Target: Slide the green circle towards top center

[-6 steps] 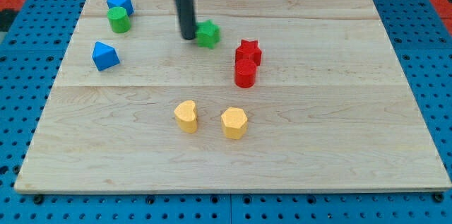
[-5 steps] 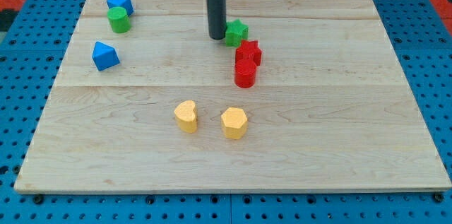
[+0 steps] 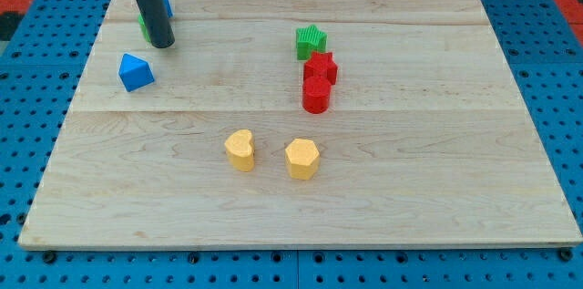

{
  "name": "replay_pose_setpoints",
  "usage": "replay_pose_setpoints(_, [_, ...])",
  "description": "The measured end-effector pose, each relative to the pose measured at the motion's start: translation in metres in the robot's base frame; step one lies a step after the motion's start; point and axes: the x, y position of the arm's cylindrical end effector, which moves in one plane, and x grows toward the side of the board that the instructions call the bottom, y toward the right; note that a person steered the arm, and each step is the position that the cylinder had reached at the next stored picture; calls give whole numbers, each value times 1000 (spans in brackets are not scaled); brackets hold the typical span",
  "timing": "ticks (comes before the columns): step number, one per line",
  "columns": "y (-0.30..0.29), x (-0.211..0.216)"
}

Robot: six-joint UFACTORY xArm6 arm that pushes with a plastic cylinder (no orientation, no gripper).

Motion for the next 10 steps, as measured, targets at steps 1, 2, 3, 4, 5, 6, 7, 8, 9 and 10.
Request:
replay_pose_setpoints(1, [-29, -22])
replay_pose_setpoints(2, [-84, -11])
replay_pose_setpoints(3, [-121, -10])
replay_pose_setpoints(4, [-102, -28])
replay_pose_setpoints(5, [-90, -51])
replay_pose_setpoints(6, [-9, -36])
replay_pose_setpoints(7, [64, -24])
replay_pose_setpoints(8, [31, -15])
replay_pose_setpoints(9, [107, -28])
replay_pose_setpoints(10, [145, -31])
